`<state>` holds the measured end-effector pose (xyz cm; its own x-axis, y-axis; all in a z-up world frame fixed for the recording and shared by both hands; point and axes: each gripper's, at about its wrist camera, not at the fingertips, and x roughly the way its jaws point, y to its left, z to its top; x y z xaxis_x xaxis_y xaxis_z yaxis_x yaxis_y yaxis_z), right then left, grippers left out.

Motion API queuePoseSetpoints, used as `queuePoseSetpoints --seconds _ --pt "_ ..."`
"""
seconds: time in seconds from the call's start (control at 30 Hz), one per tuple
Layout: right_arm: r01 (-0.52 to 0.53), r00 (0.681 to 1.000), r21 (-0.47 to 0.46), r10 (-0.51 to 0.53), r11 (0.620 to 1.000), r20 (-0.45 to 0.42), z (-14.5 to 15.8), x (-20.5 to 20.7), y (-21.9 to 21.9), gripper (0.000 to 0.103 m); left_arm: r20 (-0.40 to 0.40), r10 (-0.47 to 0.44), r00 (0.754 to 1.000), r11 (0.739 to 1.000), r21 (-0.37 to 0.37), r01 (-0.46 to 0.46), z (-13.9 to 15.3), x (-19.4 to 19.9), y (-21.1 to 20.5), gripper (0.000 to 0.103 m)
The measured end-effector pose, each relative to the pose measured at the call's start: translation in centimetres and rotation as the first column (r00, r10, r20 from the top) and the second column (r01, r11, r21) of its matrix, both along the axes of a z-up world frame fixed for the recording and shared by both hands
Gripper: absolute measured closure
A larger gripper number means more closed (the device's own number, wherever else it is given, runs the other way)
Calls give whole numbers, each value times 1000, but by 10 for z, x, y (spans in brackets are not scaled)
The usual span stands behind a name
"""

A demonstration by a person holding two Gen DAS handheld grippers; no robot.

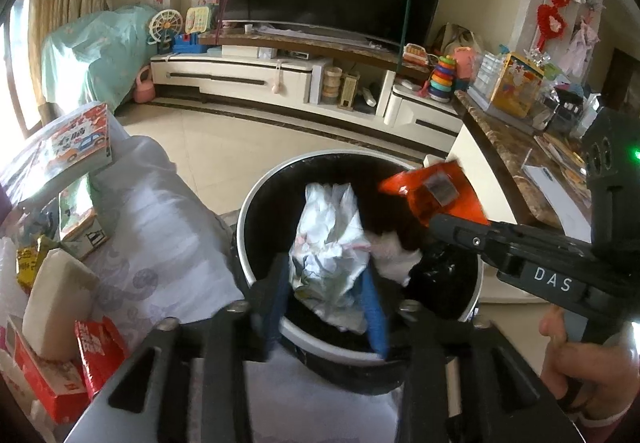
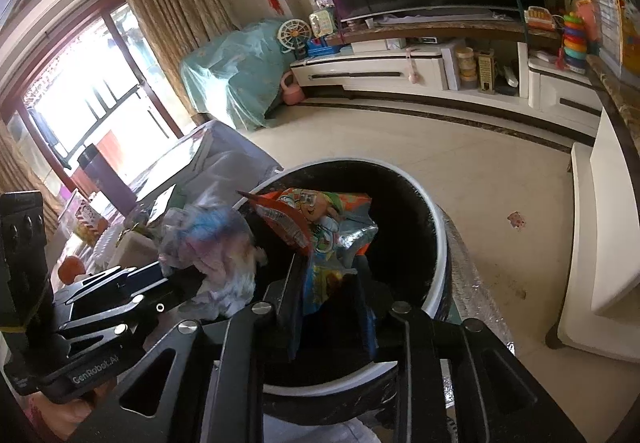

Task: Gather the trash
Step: 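Carry both wrappers over the white bin and open both tools to drop them, then move both tools back over the table toward the remaining trash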

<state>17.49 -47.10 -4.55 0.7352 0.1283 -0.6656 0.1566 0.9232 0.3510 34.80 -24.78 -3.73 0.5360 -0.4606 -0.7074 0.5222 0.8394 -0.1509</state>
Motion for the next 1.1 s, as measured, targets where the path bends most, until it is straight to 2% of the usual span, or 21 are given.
queuePoseSetpoints --seconds 0.03,0.07,0.1,0.13,0.2,0.3,0.37,0.4,0.63,0.9,1.1 --pt "5 1000 -2 -5 1000 0 0 -1 0 72 2 7 1000 1000 1 -7 0 0 0 38" --pt "11 1000 -4 -11 1000 0 1 -1 -2 68 13 16 1000 1000 0 -16 1 -2 0 35" --pt "22 1000 -5 -22 1000 3 1 -3 -4 63 18 17 1000 1000 1 -17 2 -3 -1 35" --pt "27 1000 -5 -27 1000 5 1 -4 -6 55 20 15 1000 1000 3 -15 2 -6 -2 35" --pt "43 999 -3 -43 999 15 3 -9 -8 52 24 15 1000 1000 3 -15 1 -12 0 35" --pt "57 998 3 -57 998 29 5 -15 -8 41 29 22 999 1000 -8 -22 1 -25 9 35" --pt "66 997 3 -66 998 45 7 -19 -7 24 34 28 999 1000 -13 -27 0 -38 17 35" --pt "66 996 8 -66 998 53 8 -22 -5 21 36 31 999 999 -16 -31 -1 -43 21 35" --pt "45 996 45 -48 998 71 7 -34 18 13 12 88 996 995 -56 -87 -8 -83 67 35" --pt "-27 997 68 22 997 78 2 -48 66 13 -4 178 984 982 -72 -177 -9 -119 119 35" --pt "-83 994 73 77 994 73 -2 -48 100 12 -21 257 966 963 -80 -258 -8 -146 157 35"
